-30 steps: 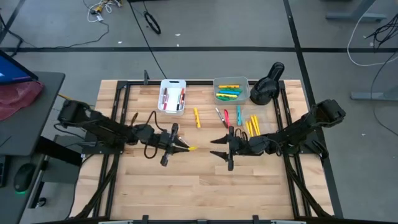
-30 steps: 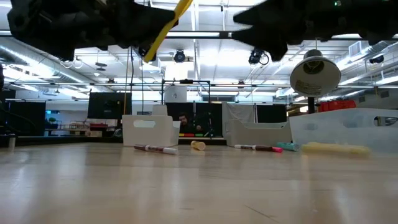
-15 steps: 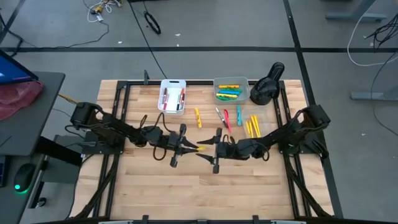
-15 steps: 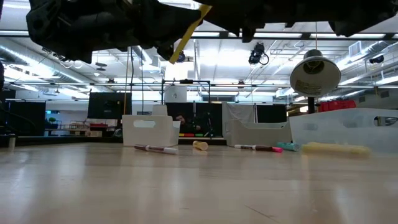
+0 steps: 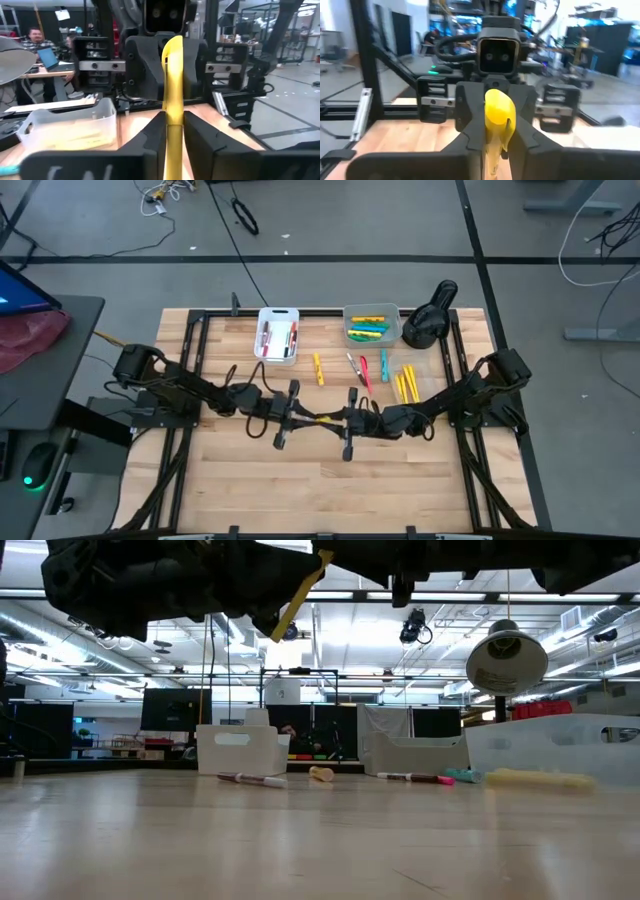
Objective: Pick & Place Markers
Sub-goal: Put the yellow pen into the transparent bin
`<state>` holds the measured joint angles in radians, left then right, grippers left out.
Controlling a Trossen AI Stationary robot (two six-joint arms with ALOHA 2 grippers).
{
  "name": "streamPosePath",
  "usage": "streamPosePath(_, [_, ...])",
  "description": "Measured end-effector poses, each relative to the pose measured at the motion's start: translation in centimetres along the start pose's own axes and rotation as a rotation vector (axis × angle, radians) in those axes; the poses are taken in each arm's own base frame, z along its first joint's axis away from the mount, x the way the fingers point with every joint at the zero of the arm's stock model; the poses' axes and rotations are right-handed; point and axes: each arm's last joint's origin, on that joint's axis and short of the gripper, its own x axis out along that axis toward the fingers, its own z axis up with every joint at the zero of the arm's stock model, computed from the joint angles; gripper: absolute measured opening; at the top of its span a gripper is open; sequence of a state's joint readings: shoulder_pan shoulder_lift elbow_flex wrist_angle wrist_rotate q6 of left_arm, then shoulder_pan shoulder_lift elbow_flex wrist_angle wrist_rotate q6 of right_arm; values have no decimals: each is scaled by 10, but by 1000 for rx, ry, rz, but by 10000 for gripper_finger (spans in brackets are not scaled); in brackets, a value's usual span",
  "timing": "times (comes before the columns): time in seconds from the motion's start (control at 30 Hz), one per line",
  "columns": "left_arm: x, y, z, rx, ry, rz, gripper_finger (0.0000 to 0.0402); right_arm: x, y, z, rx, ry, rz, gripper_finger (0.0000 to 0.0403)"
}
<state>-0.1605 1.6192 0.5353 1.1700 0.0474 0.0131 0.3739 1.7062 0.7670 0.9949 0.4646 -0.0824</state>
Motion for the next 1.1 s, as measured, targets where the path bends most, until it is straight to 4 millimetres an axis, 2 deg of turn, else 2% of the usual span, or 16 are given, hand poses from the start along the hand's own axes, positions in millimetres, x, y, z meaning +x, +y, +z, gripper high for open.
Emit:
streamPosePath(0.13, [0, 0, -3, 5, 36, 9, 108, -10, 1, 11, 21, 45, -94, 39])
streamPosePath(0.3, [-1, 2, -12, 6, 129, 63, 160, -37, -2, 38, 9, 170, -217, 39])
streamPosePath(0.4, [-2, 3, -16, 9, 172, 106, 181, -56, -13, 56, 59, 300, -309, 39])
streamPosePath(0.53, [-2, 4, -17, 6, 181, 131, 193, -81, -43, 71, 200, 502, -480, 39])
streamPosePath(0.67, [-2, 4, -17, 6, 181, 135, 191, -104, -76, 64, 287, 723, -676, 39])
streamPosePath(0.83, [-2, 4, -17, 6, 182, 135, 184, -121, -107, 33, 420, 996, -838, 39])
streamPosePath(0.97, [-2, 4, -17, 6, 183, 135, 184, -122, -121, 11, 516, 1099, -834, 44])
streamPosePath(1.1, [-2, 4, -18, 5, 192, 135, 183, -122, -128, 1, 480, 1113, -796, 47])
